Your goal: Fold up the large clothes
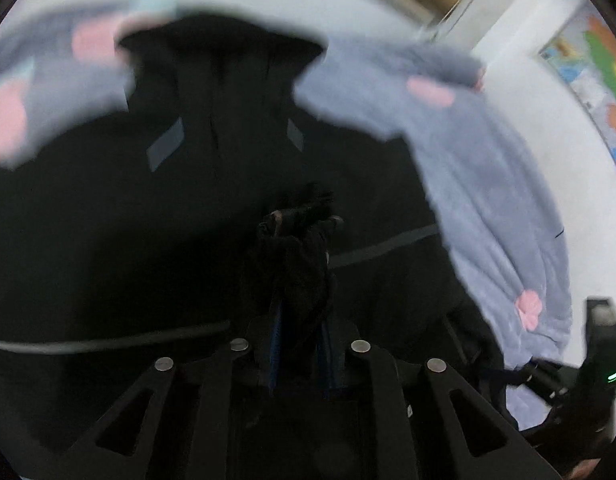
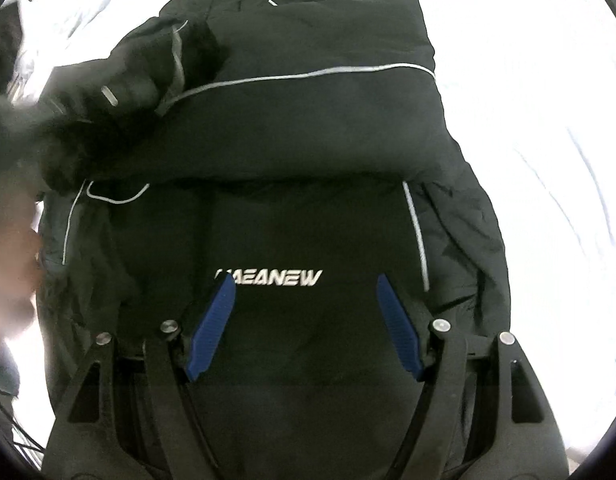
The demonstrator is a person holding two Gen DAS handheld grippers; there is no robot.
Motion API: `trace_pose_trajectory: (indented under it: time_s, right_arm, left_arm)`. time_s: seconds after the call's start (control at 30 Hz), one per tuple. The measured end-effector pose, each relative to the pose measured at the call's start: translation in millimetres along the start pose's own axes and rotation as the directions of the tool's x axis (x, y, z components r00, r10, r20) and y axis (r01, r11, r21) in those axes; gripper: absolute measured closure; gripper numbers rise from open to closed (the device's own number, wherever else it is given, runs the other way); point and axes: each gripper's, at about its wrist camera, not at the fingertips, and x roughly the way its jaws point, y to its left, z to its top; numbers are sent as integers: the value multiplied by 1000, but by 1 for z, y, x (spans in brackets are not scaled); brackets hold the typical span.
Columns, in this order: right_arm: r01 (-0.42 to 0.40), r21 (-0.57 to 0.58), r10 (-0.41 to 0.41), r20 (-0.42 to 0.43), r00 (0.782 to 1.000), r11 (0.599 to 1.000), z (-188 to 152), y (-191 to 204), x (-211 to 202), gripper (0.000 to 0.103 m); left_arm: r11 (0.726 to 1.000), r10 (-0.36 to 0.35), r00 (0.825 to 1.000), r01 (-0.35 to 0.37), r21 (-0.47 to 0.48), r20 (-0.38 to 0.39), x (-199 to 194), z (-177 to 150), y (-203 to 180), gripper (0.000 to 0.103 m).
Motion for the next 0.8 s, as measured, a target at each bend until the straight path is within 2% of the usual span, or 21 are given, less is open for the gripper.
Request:
trace_pose_trajectory:
  time_s: [0.1, 0.13, 0.17, 0.2, 0.23, 0.27, 0.3, 0.37, 0.6, 0.73, 0.8]
  right_arm:
    - [-8, -16, 7, -1, 1000, 1000, 7, -3, 2, 32]
    - [-14, -22, 14, 0, 1000, 1000, 10, -2, 2, 32]
    - [-21, -36, 22, 7, 1000, 999, 15, -1, 2, 32]
    - [-23, -49, 24, 16, 1000, 999, 22, 1, 1, 32]
    - [-26, -57, 27, 24, 999, 998, 25, -1, -1, 32]
    - [-34, -65, 37, 36, 999, 997, 33, 0, -3, 32]
    - [-45, -67, 48, 43, 998, 997, 39, 1, -4, 32]
    - [-80, -65, 84, 60, 995, 995, 54, 6, -8, 32]
    - [-273, -17, 273, 61, 960, 962, 87, 32, 5, 32]
    - [-324, 22, 323, 35, 946, 946, 99, 47, 28, 33]
    - [-336, 29, 336, 12, 942, 941, 102, 54, 35, 53]
  left_arm:
    - [999, -38, 999, 37, -37, -20, 6, -12, 6, 83]
    - [997, -60, 998, 59, -50, -23, 4, -14, 9, 78]
    - [991, -113, 993, 110, -78, -28, -2, -16, 12, 72]
    - [980, -172, 985, 168, -105, -30, -6, -18, 16, 54]
    - [959, -251, 968, 244, -140, -29, -10, -21, 21, 38]
    - [931, -325, 946, 315, -182, -23, -16, -26, 25, 33]
    - [925, -334, 942, 325, -198, -17, -21, -30, 25, 31]
    - [939, -288, 958, 279, -200, -16, -33, -37, 27, 31]
    - [943, -192, 980, 196, -268, 40, -85, -66, 54, 31]
    - [947, -108, 992, 122, -298, 63, -108, -73, 70, 31]
    - [951, -47, 996, 66, -302, 70, -117, -73, 75, 31]
